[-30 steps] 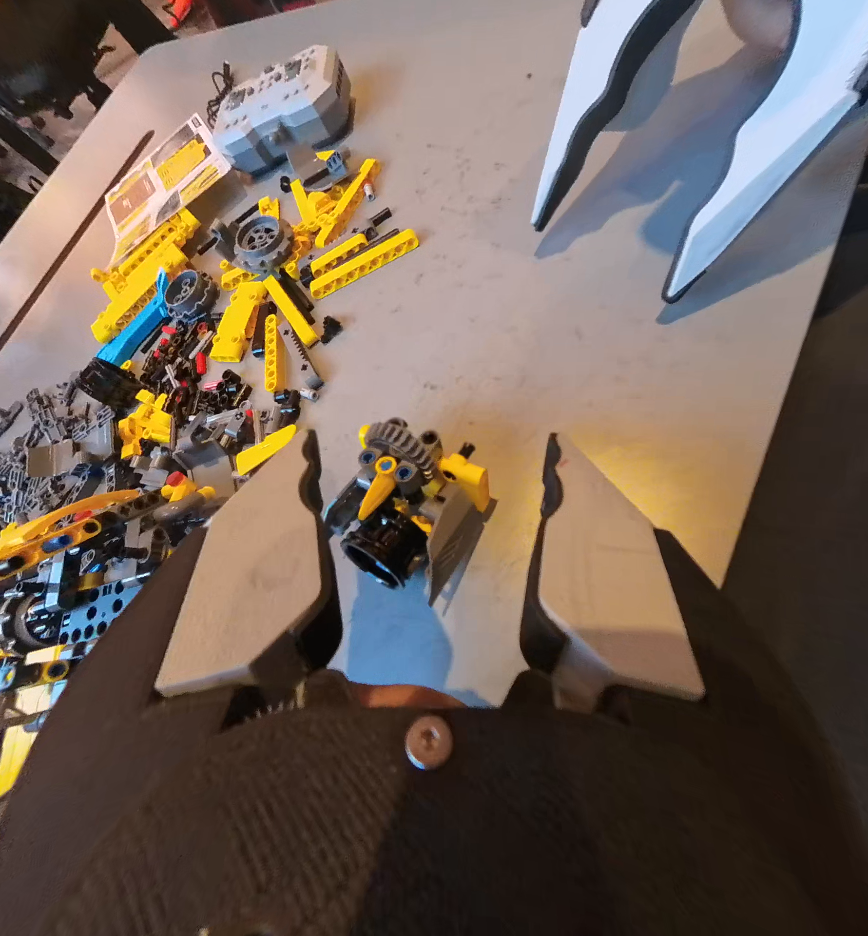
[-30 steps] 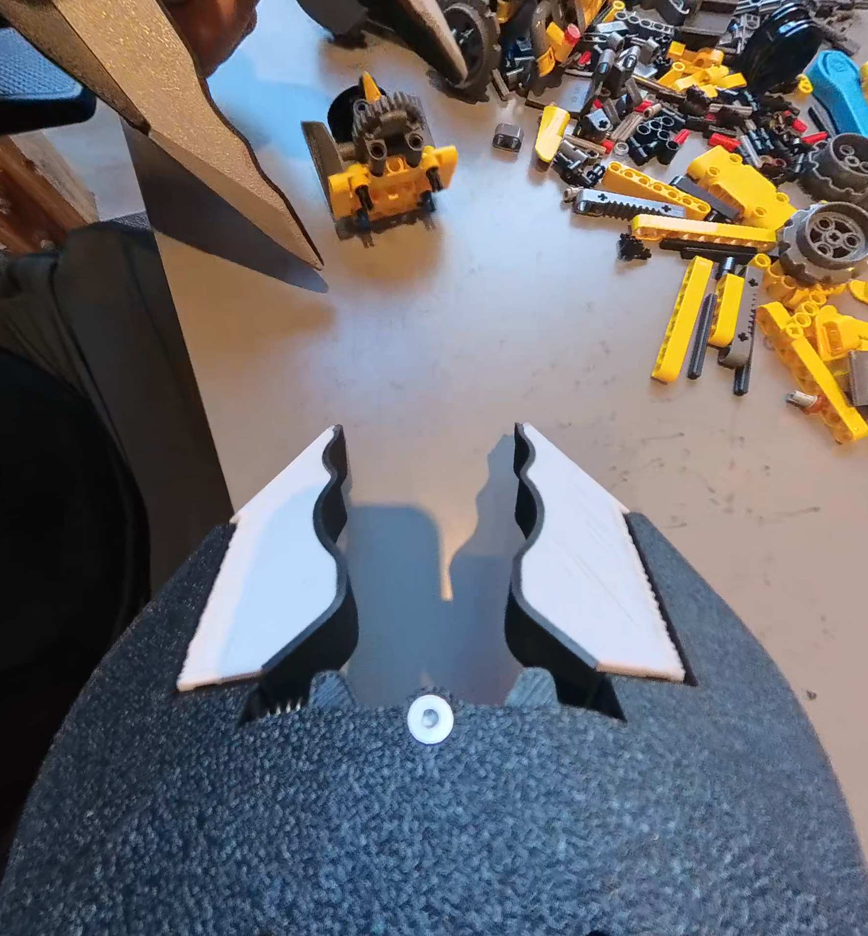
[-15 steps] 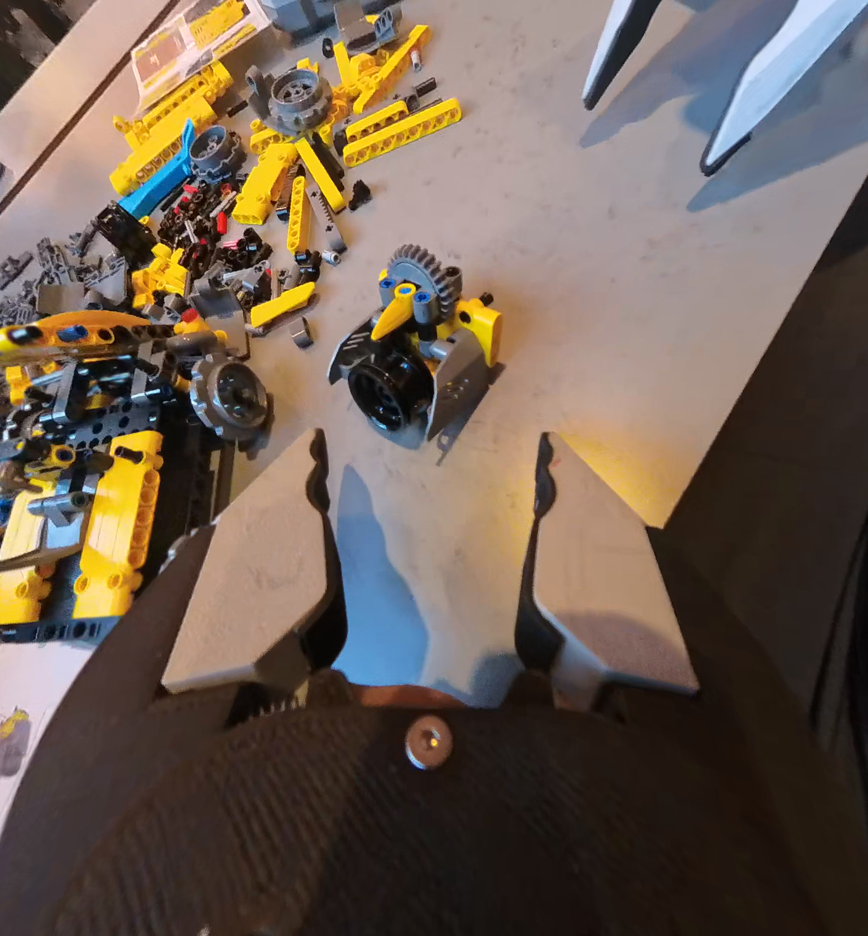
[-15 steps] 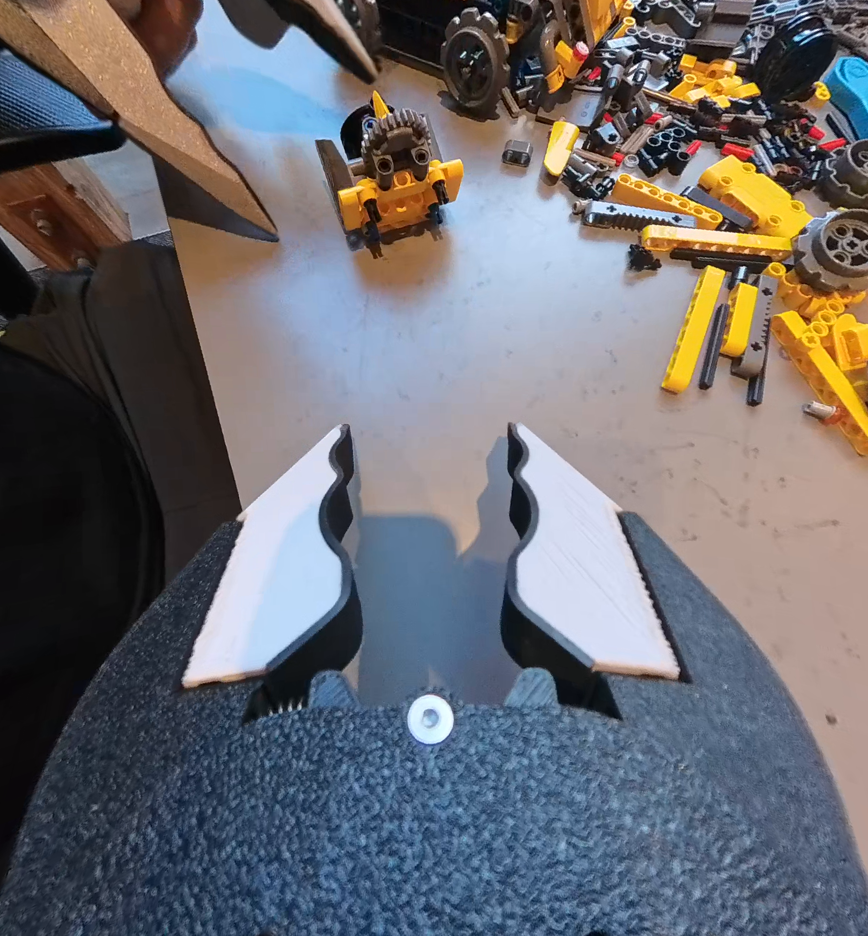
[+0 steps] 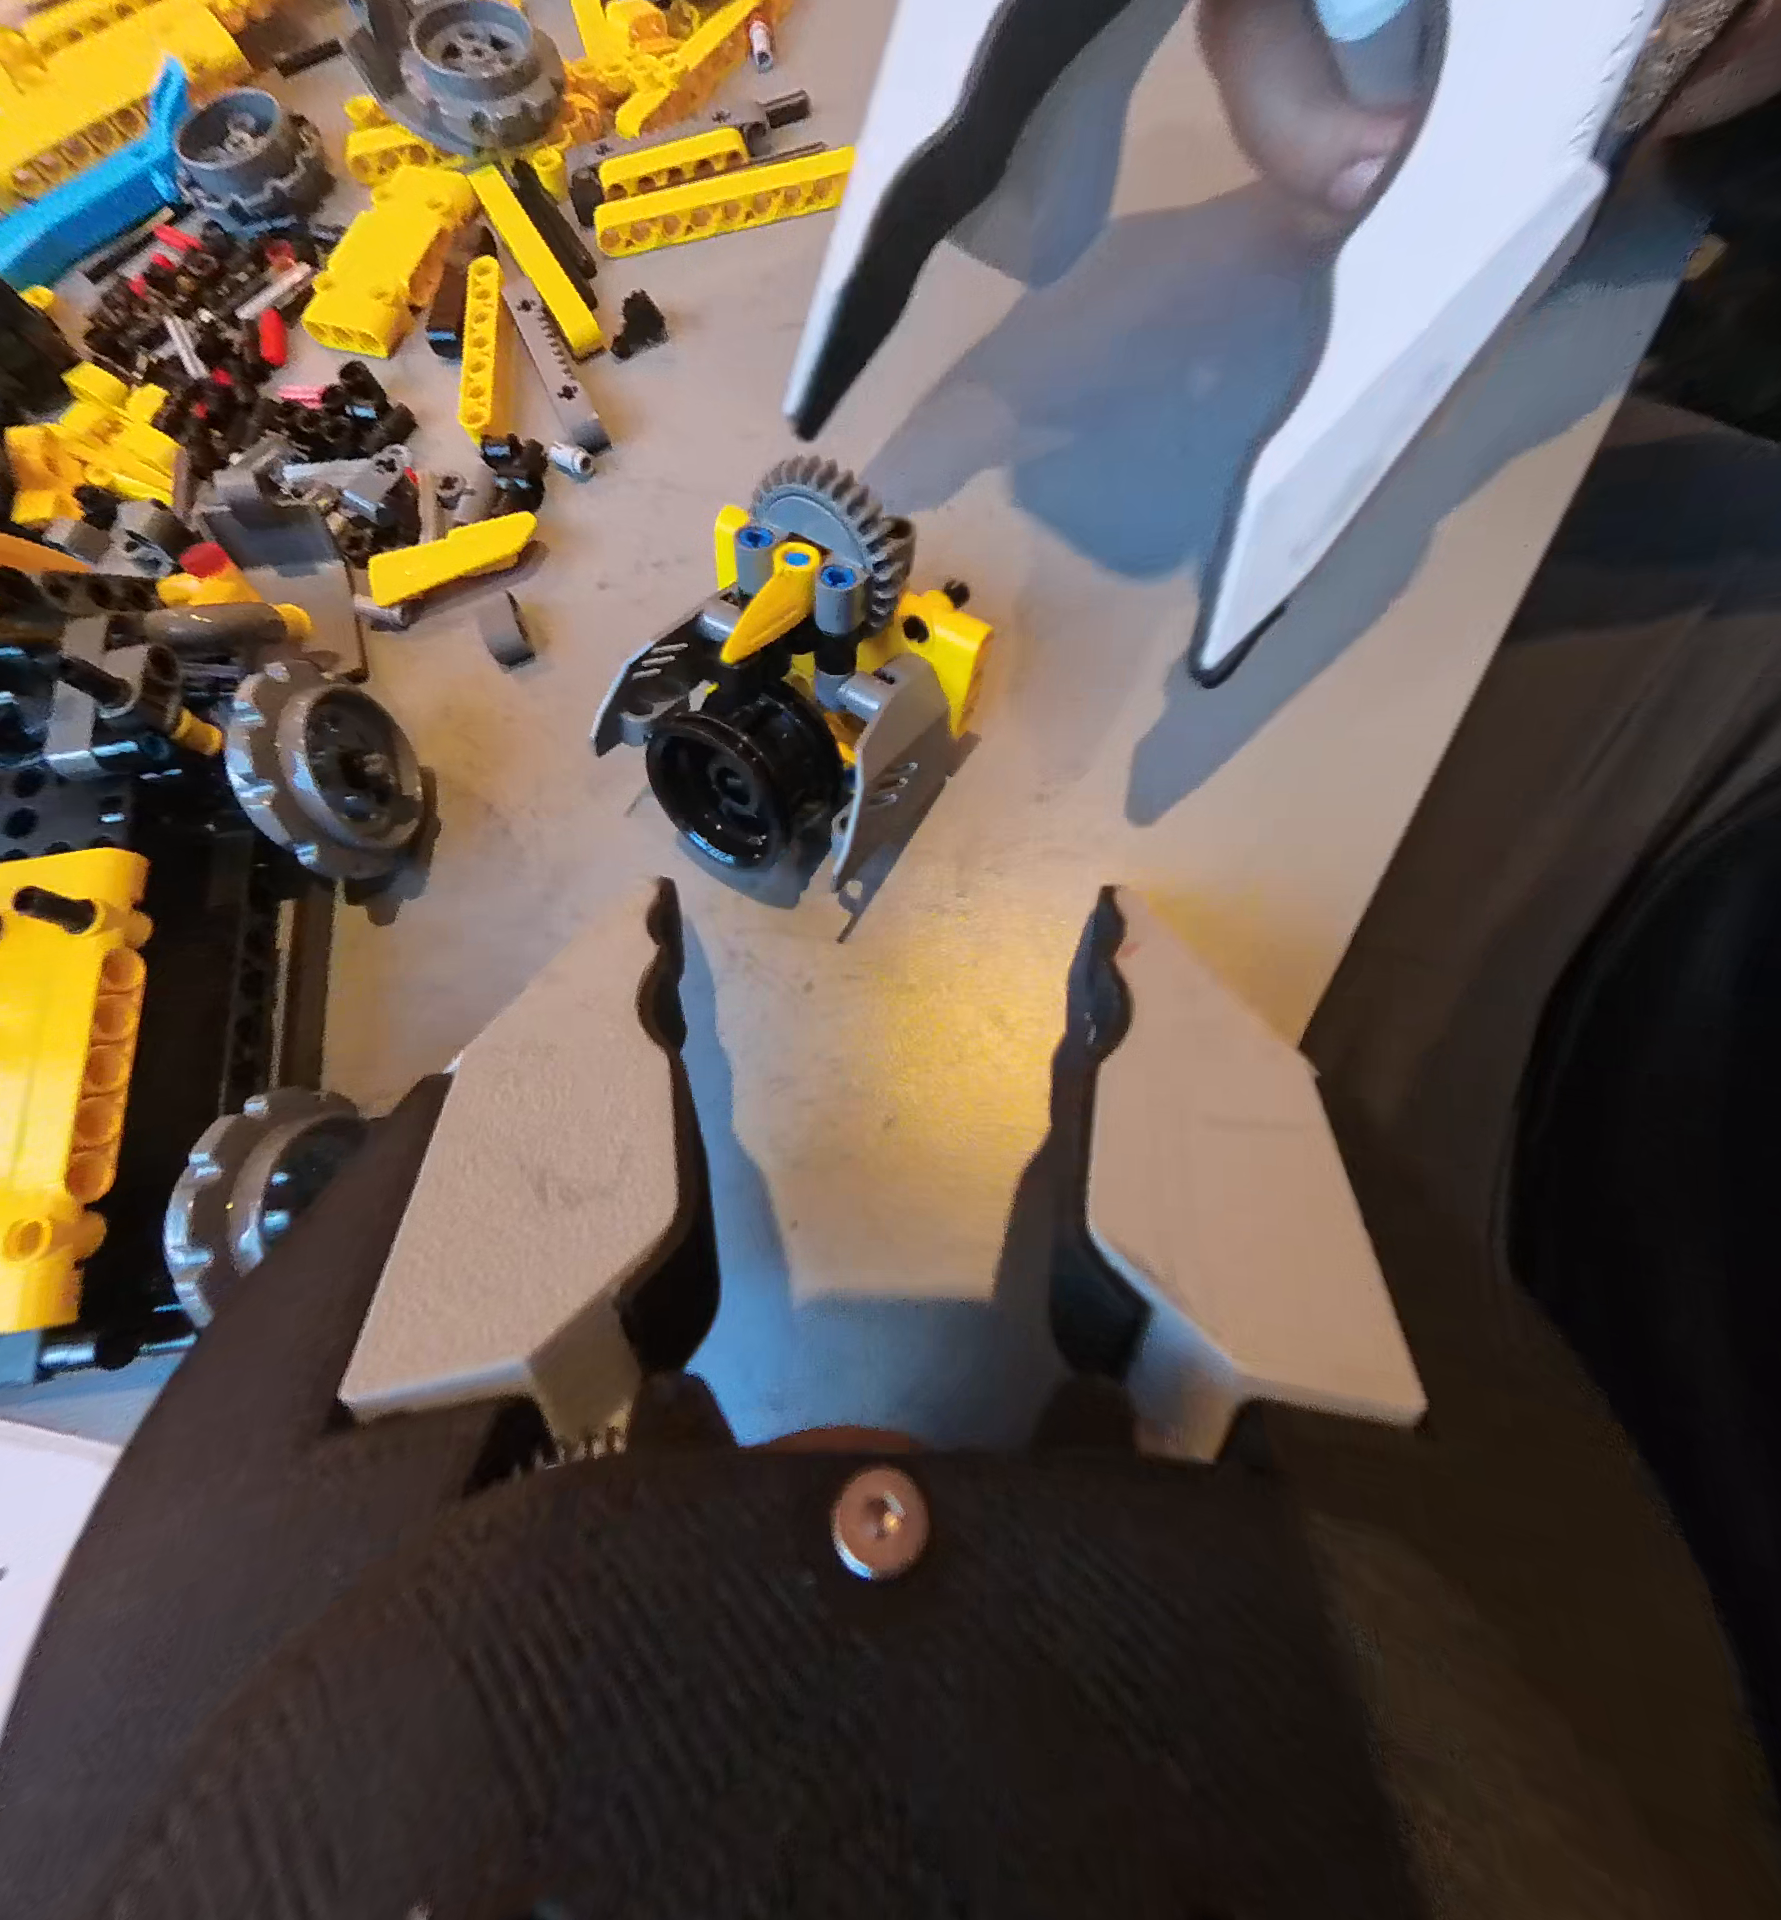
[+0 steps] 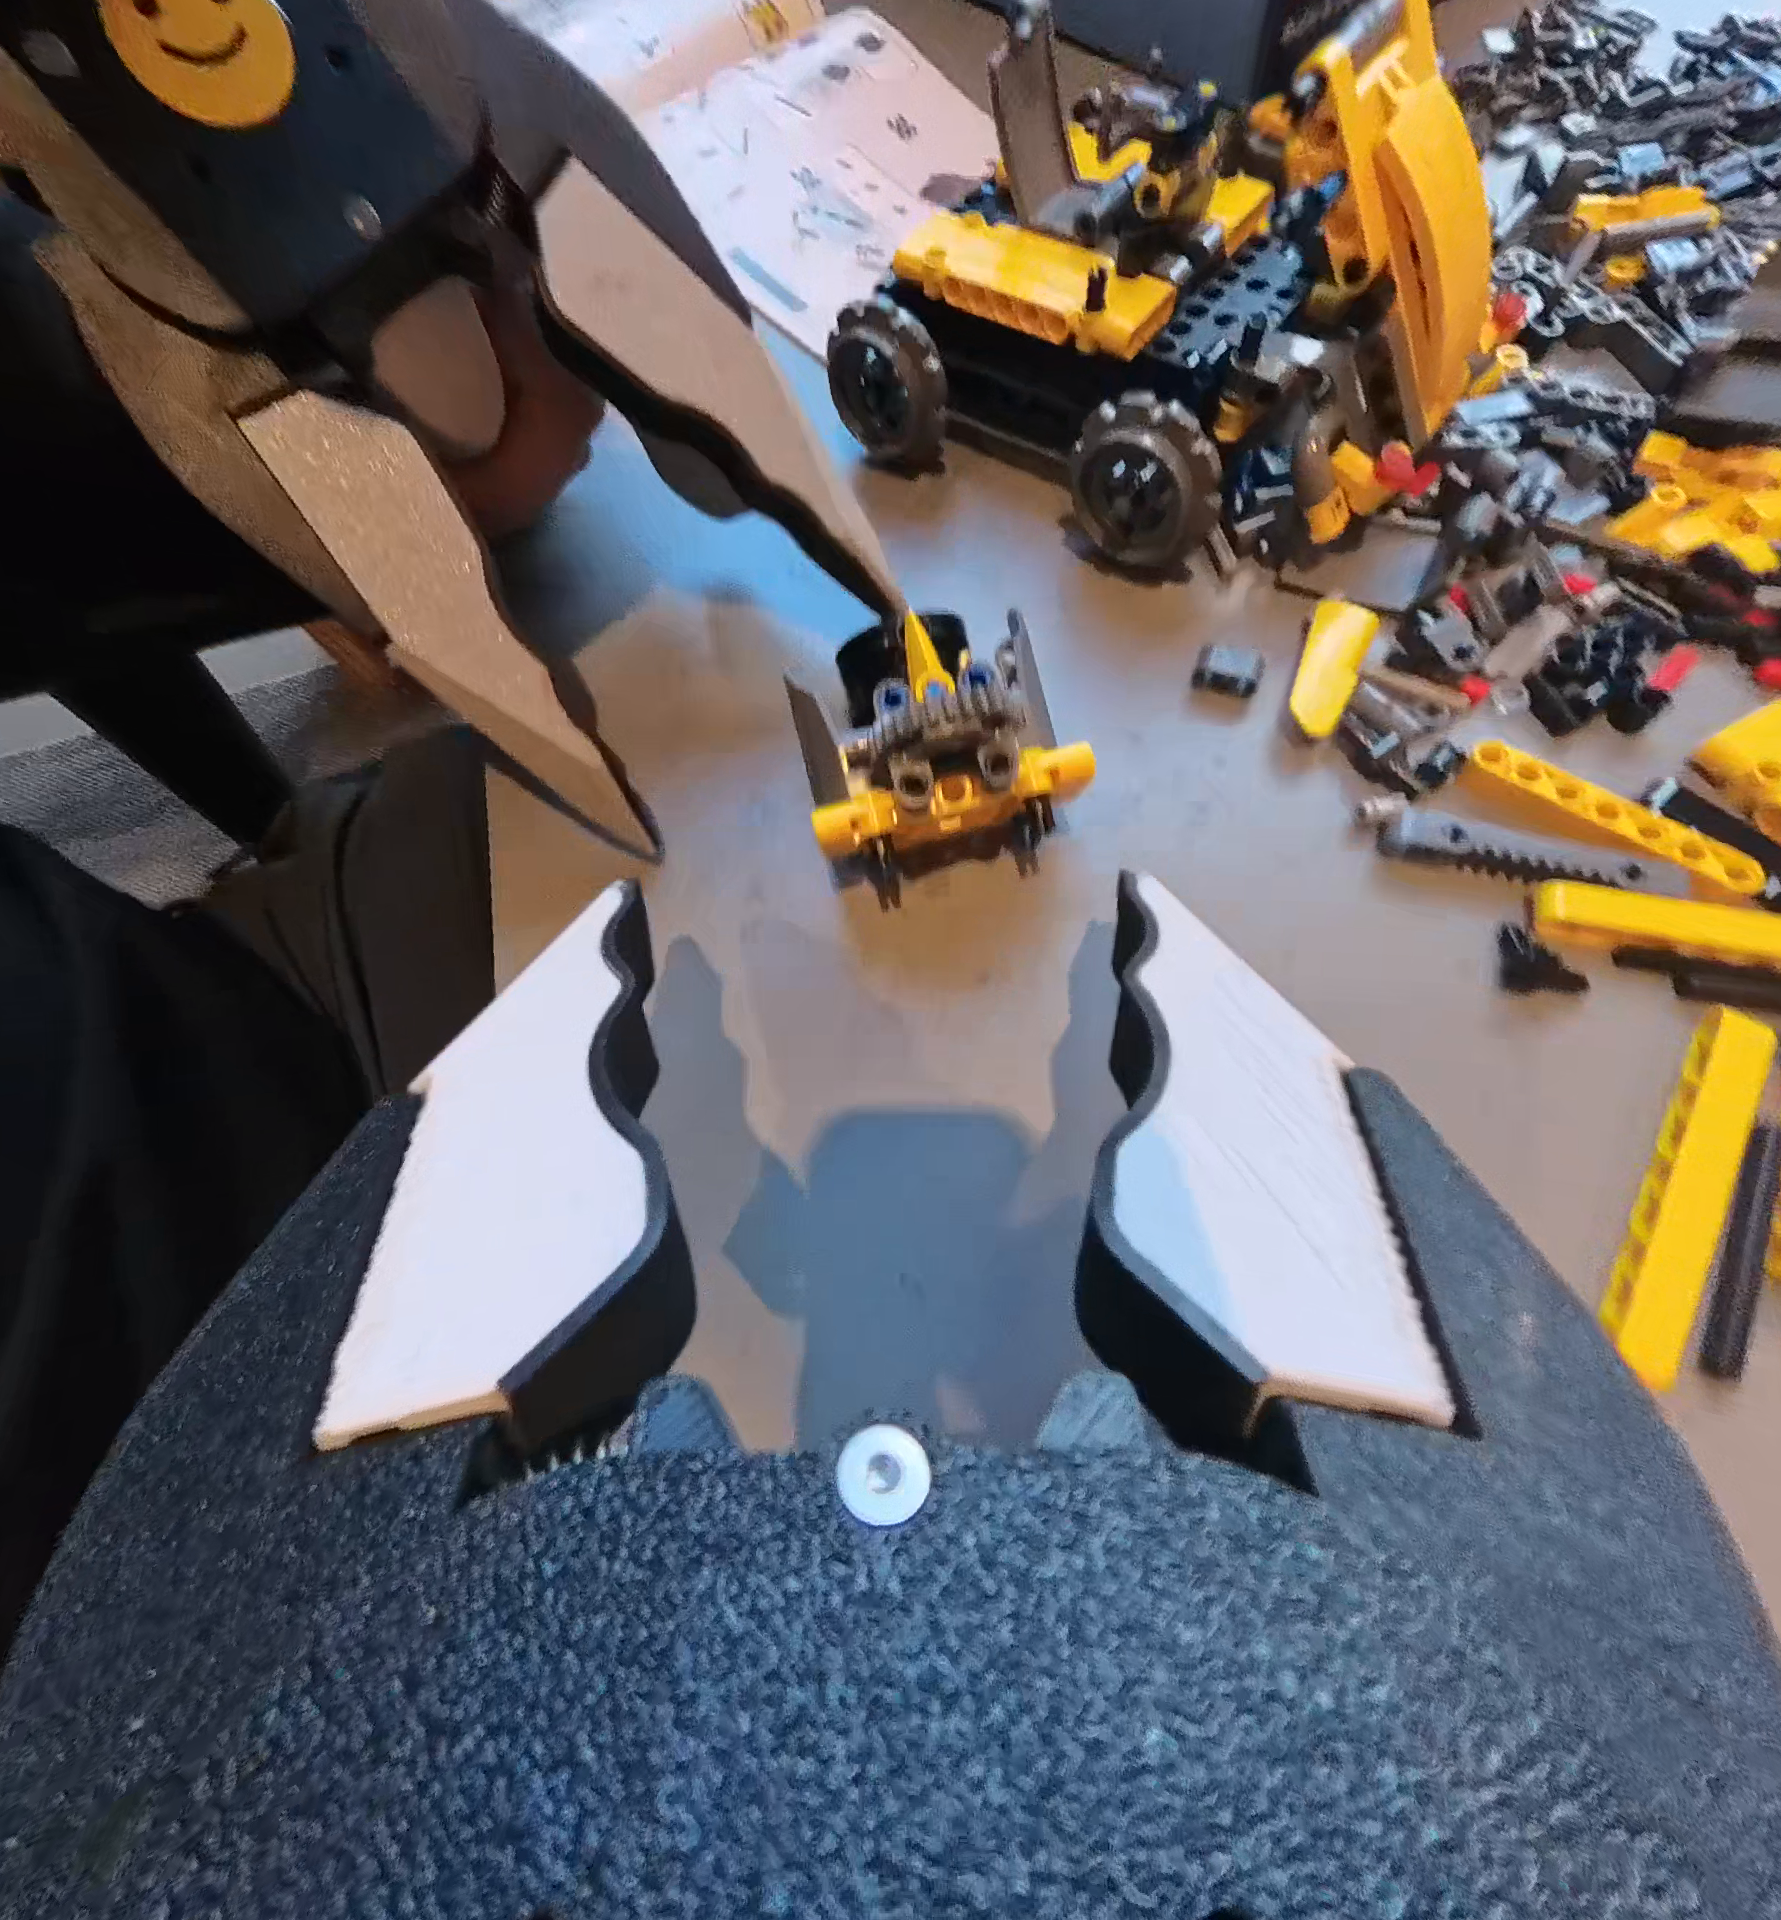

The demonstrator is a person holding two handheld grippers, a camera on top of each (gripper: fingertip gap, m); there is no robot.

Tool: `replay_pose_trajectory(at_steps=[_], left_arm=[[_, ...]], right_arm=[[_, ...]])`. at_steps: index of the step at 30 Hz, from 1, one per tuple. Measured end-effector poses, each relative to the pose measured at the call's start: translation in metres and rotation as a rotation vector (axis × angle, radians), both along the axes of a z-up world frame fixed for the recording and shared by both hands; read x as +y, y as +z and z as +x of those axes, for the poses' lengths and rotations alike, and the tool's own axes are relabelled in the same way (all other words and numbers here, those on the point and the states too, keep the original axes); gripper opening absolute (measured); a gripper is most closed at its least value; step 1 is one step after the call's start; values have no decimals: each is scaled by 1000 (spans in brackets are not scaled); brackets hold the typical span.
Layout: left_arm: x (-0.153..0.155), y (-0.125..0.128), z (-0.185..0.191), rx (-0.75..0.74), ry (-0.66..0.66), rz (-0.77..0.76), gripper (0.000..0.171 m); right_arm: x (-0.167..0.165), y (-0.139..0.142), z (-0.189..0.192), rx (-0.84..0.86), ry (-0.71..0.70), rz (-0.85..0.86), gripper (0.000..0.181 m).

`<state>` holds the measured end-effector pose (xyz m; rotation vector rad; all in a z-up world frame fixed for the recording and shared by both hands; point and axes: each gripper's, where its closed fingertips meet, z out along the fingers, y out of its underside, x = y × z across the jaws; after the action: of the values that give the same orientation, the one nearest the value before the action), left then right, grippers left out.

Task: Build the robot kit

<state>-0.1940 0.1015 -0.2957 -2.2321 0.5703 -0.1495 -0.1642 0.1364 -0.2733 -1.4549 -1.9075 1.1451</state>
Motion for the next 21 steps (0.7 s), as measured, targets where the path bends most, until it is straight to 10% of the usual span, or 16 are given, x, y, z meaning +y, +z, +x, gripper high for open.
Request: replay_pose_trajectory(at_steps=[21], left_arm=[[-6,7,-12,121,103,156,56]], right_arm=[[1,17,-22,122,63,9,61]])
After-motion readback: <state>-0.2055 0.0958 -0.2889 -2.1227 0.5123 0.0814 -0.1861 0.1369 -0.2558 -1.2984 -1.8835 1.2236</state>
